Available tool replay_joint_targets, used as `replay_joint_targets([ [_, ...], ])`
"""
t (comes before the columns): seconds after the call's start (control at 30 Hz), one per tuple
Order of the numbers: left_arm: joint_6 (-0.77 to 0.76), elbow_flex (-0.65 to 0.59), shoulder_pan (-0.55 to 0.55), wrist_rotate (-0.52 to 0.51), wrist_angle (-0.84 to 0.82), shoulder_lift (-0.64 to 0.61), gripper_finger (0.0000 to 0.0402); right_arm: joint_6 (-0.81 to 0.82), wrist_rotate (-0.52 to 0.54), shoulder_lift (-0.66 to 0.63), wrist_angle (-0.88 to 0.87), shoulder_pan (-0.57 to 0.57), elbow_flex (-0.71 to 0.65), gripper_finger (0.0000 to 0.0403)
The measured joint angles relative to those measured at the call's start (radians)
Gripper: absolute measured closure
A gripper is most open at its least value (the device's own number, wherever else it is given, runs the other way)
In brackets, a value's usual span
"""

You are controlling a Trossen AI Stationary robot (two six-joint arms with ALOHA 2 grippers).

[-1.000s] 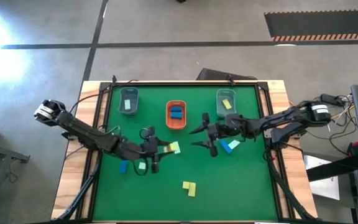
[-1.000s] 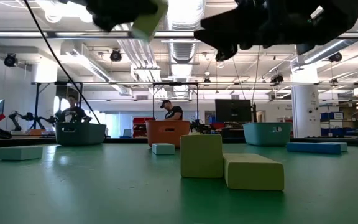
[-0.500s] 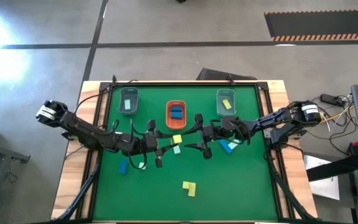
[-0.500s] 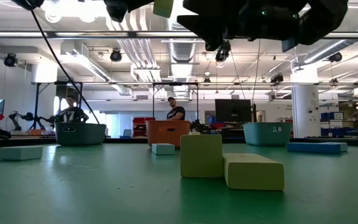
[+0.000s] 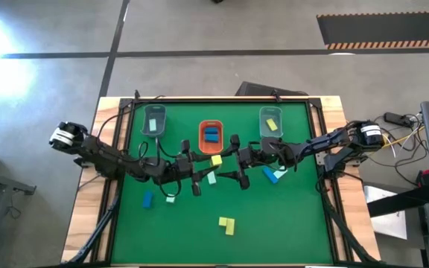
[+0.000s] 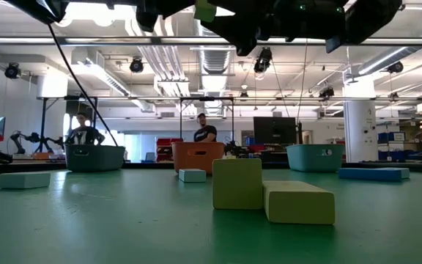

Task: Sort & place blocks by color
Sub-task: Put the yellow wooden block into the green bin

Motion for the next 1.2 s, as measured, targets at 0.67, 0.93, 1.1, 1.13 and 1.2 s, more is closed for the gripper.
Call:
replay_joint_targets([
  [0.67, -0.051, -0.002, 0.005, 0.047, -0.007, 0.002, 0.0263, -0.087, -0.029, 0.004, -0.002, -0.004, 0.031, 0.0204],
  [0.93, -0.053, -0.002, 0.014, 0.047, -0.008, 0.002, 0.0260, -0.096, -0.028, 0.001, -0.021, -0.005, 0.031, 0.0283],
  [1.1, -0.052, -0.002, 0.017, 0.047, -0.017, 0.001, 0.0258, -0.093, -0.026, -0.002, -0.056, -0.005, 0.031, 0.0283],
  [1.13, -0.052, -0.002, 0.018, 0.047, -0.024, 0.000, 0.0255, -0.093, -0.025, -0.002, -0.063, -0.005, 0.031, 0.0283],
  [1.2, -0.054, -0.002, 0.018, 0.047, -0.043, -0.005, 0.0245, -0.093, -0.025, -0.002, -0.084, -0.005, 0.033, 0.0283],
])
